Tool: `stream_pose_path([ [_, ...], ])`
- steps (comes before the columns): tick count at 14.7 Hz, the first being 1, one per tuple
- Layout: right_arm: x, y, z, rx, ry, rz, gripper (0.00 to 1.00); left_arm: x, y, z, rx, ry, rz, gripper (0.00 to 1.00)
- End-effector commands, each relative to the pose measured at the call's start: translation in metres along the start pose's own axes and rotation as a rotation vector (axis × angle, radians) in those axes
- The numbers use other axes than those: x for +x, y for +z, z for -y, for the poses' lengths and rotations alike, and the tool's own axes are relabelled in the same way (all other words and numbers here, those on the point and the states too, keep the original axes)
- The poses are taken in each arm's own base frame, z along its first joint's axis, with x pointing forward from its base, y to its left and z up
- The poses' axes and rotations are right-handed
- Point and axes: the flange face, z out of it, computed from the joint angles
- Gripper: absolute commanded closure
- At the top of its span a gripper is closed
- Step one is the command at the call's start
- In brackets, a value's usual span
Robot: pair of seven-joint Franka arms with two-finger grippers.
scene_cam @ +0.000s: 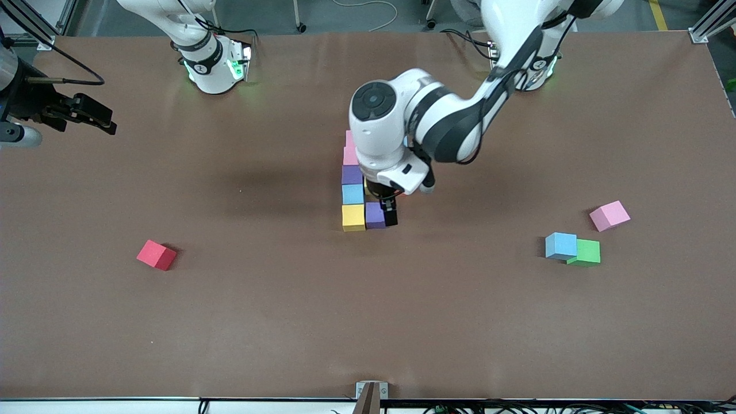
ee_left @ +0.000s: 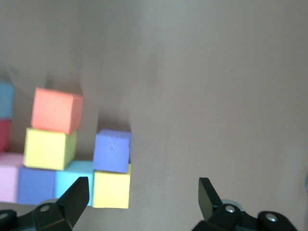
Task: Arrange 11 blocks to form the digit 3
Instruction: 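Open the left gripper and lift it off the purple block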
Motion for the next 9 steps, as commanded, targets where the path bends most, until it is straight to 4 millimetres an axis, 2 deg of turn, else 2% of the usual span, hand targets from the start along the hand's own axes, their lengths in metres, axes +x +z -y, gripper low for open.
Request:
stream_pose_path([
  [1,-0.02,-0.006,-0.001,0.005,0.013,-0.032,0.0,0.04,-0.03,-0.015,0.03,0.157,0.003,0.0],
  [3,-0.024,-0.013,0.0,0.005,0.012,-0.034,0.0,0.067,-0.036,-0.031,0.046,0.286,-0.017,0.0],
  [5,-0.027,-0.024,-0.001,0.006,0.012,-0.04,0.0,0.094,-0.033,-0.05,0.054,0.392,-0.028,0.0],
  [7,-0.028,-0.028,-0.001,0.006,0.009,-0.041,0.0,0.121,-0.027,-0.067,0.066,0.51,-0.034,0.0],
  [9,-0.029,-0.026,0.004,0.003,-0.001,-0.029,0.0,0.146,-0.012,-0.08,0.089,0.627,-0.045,0.0],
])
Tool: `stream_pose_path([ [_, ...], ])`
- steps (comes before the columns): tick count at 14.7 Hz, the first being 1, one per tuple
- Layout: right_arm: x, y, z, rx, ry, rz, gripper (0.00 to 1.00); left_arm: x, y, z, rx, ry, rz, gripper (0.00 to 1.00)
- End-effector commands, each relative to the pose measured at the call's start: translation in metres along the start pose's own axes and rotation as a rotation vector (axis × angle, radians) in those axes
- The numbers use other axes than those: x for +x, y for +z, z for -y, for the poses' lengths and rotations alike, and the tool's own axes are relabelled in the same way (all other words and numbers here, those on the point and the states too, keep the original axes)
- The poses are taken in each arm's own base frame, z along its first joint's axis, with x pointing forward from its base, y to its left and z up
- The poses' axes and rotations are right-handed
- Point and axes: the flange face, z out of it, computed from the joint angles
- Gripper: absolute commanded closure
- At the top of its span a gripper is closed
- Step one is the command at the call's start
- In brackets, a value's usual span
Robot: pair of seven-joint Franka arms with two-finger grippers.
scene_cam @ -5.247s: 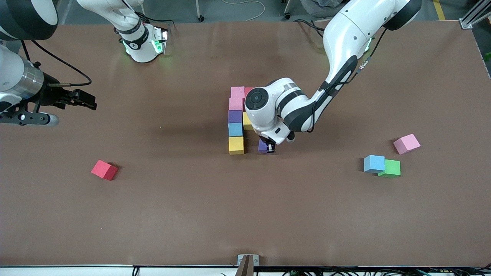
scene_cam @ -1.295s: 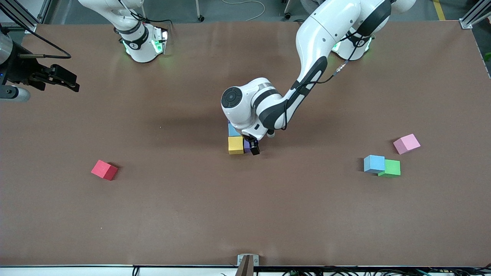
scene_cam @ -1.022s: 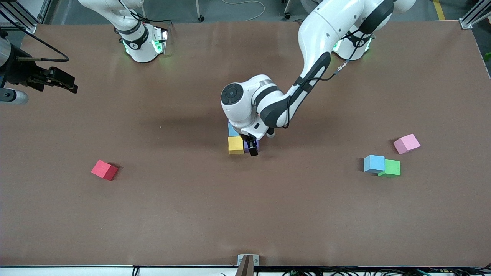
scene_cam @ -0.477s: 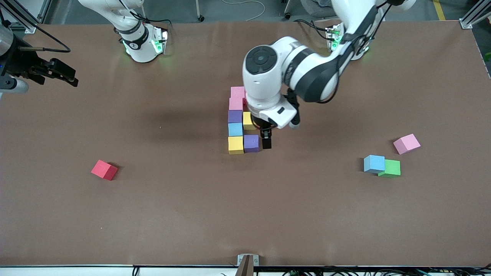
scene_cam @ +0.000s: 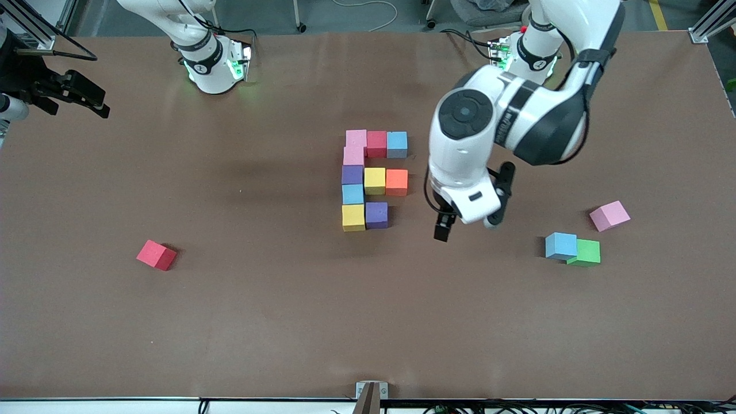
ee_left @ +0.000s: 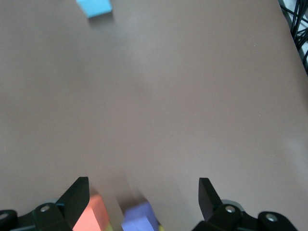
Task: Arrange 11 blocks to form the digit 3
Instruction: 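Open the left gripper and lift it off the purple block, then move the left gripper over the green block beside light blue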
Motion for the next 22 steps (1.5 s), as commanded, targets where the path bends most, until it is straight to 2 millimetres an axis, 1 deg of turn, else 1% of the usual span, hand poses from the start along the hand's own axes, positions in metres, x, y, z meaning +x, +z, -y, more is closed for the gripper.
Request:
stream_pose_path([
  [1,-0.004,-0.003,0.003,0.004,-0.004,0.0,0.0,0.035,0.013,0.008,0.03,0.161,-0.005,0.0],
  [3,0.0,-0.003,0.002,0.005,-0.009,-0.019,0.0,0.07,0.025,0.008,0.039,0.26,-0.001,0.0],
  [4,0.001,-0.004,0.003,0.005,-0.011,-0.027,0.0,0.086,0.037,0.009,0.039,0.323,0.004,0.0],
  [6,0.002,-0.003,-0.001,0.002,-0.034,-0.028,0.0,0.108,0.058,0.009,0.022,0.414,0.002,0.0],
  [7,0.004,-0.002,-0.002,-0.003,-0.073,-0.025,0.0,0.124,0.07,0.012,0.031,0.459,-0.009,0.0],
  [8,0.004,-0.002,-0.001,-0.006,-0.08,-0.026,0.0,0.132,0.08,0.013,0.023,0.505,-0.011,0.0],
  [10,0.006,-0.005,-0.003,-0.009,-0.086,-0.032,0.0,0.127,0.106,0.011,-0.016,0.555,-0.014,0.0],
  [11,0.009,-0.007,-0.002,-0.009,-0.087,-0.035,0.0,0.131,0.12,0.013,-0.029,0.591,-0.033,0.0],
  [13,0.014,-0.01,-0.002,-0.007,-0.086,-0.036,0.0,0.129,0.139,0.018,-0.044,0.656,-0.063,0.0],
  [14,0.014,-0.009,-0.003,-0.006,-0.085,-0.029,0.0,0.135,0.145,0.021,-0.039,0.666,-0.07,0.0],
  [15,0.012,-0.009,-0.002,-0.007,-0.086,-0.021,0.0,0.147,0.153,0.023,-0.027,0.696,-0.067,0.0],
  [17,0.011,-0.008,-0.001,-0.008,-0.086,-0.015,0.0,0.16,0.157,0.025,-0.019,0.786,-0.065,0.0],
  [18,0.011,-0.005,-0.002,-0.009,-0.085,-0.004,0.0,0.175,0.16,0.029,-0.013,0.812,-0.062,0.0],
  [20,0.01,-0.006,-0.002,-0.009,-0.086,-0.004,0.0,0.19,0.174,0.032,-0.001,0.918,-0.048,0.0],
  [21,0.011,-0.006,-0.001,-0.009,-0.089,-0.009,0.0,0.203,0.182,0.034,-0.011,0.956,-0.048,0.0],
  [22,0.011,-0.007,-0.001,-0.008,-0.091,-0.012,0.0,0.213,0.193,0.041,-0.018,1.018,-0.045,0.0],
])
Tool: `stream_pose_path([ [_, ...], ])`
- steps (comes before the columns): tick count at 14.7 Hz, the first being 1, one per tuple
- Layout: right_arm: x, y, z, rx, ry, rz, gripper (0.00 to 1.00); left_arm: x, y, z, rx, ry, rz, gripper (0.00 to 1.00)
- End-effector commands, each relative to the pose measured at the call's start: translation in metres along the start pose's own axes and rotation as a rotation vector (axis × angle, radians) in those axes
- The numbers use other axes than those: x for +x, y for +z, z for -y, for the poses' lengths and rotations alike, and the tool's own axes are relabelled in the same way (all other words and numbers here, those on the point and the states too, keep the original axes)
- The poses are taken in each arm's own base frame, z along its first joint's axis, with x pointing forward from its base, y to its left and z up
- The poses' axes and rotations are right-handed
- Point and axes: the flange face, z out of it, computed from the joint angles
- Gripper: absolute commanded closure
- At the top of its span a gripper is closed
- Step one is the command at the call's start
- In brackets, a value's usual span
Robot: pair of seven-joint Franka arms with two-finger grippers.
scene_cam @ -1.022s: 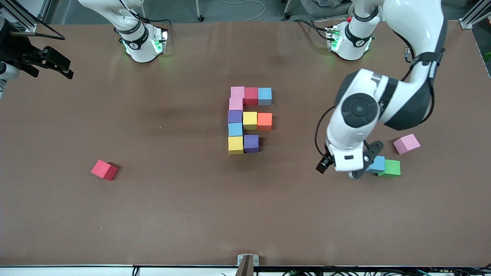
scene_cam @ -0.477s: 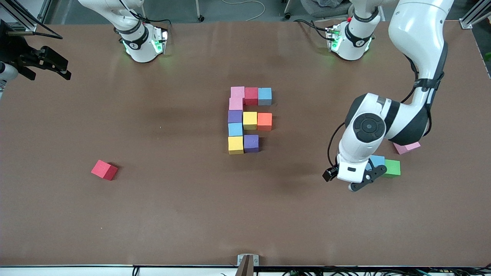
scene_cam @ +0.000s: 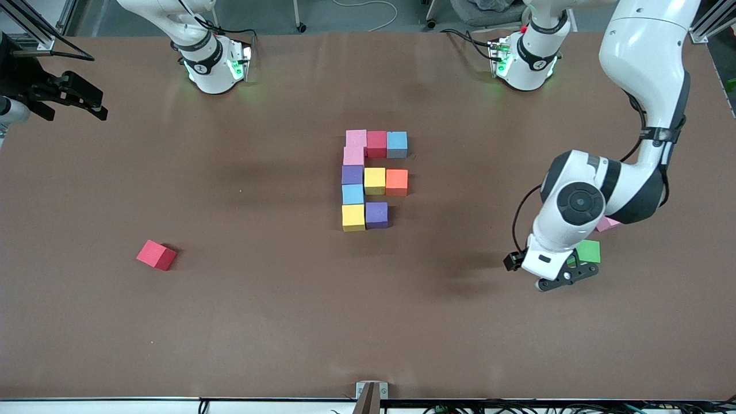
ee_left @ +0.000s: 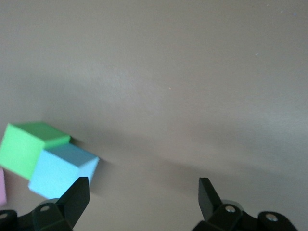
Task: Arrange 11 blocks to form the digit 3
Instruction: 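Move the left gripper over the green block beside light blue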
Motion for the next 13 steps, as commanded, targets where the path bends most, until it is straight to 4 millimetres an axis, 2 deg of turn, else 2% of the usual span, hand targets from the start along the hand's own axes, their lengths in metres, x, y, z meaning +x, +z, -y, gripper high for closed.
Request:
stream_pose_path([
  [1,0.001,-0.004,-0.002,-0.01,-0.012,-0.007,0.0,0.0,0.026,0.024,-0.025,0.148,-0.022,0.0],
  [2,0.002,-0.004,-0.002,-0.01,-0.013,-0.016,0.0,0.001,0.033,0.036,-0.031,0.183,-0.027,0.0],
  [4,0.005,-0.007,-0.002,-0.01,-0.018,-0.048,0.0,0.003,0.035,0.043,-0.032,0.248,-0.031,0.0],
  [7,0.008,-0.01,-0.002,-0.026,-0.065,-0.076,0.0,0.011,0.045,0.067,-0.033,0.348,-0.027,0.0],
  [11,0.006,-0.001,-0.005,-0.027,-0.061,-0.044,0.0,0.019,0.05,0.098,-0.041,0.502,-0.02,0.0],
  [13,0.005,0.004,-0.014,-0.025,-0.043,-0.024,0.0,0.023,0.053,0.12,-0.076,0.545,-0.014,0.0],
])
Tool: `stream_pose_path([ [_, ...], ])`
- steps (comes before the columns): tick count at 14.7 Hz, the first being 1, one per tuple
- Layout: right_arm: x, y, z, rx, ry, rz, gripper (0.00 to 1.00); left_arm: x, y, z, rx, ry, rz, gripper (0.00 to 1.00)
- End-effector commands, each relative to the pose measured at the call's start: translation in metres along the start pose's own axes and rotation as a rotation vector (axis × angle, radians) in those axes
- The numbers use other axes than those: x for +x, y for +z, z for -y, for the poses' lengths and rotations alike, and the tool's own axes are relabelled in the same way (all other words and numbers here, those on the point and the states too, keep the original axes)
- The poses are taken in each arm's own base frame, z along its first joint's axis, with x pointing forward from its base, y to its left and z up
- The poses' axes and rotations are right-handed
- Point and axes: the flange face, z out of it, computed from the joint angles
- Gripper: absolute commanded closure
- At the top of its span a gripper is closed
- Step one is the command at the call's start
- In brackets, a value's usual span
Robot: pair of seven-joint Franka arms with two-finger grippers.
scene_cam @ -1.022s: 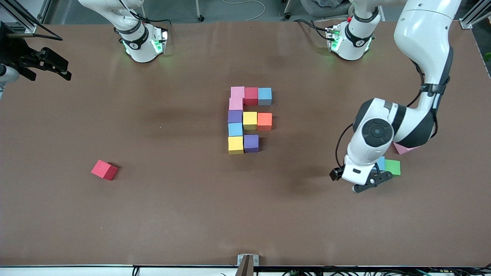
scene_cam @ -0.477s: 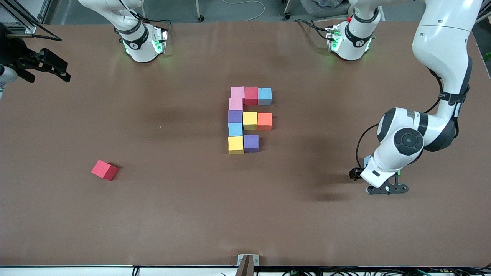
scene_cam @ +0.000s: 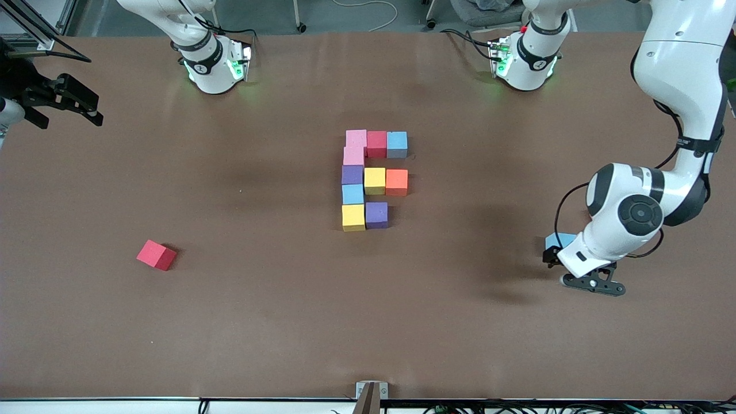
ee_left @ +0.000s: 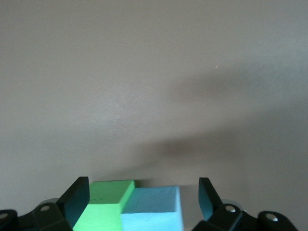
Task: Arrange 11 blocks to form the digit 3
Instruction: 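Move the left gripper over the green block beside light blue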
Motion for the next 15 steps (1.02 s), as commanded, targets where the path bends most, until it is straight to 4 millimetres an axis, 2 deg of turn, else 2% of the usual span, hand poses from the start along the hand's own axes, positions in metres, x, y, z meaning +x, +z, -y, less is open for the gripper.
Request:
stream_pose_path([
  [1,-0.003,0.006,-0.01,-0.019,0.002,0.021,0.0,-0.011,0.003,0.026,-0.052,0.078,-0.013,0.0],
  [5,-0.004,0.007,-0.011,-0.017,0.002,0.028,0.0,-0.027,0.01,0.066,-0.067,0.215,-0.012,0.0],
  [8,-0.005,0.007,-0.011,-0.017,0.002,0.031,0.0,-0.035,0.011,0.074,-0.067,0.272,-0.005,0.0],
  [12,-0.005,0.007,-0.011,-0.019,0.002,0.031,0.0,-0.05,0.012,0.092,-0.136,0.505,-0.047,0.0],
  [15,-0.005,0.007,-0.01,-0.019,0.001,0.032,0.0,-0.06,0.013,0.091,-0.159,0.642,-0.06,0.0],
])
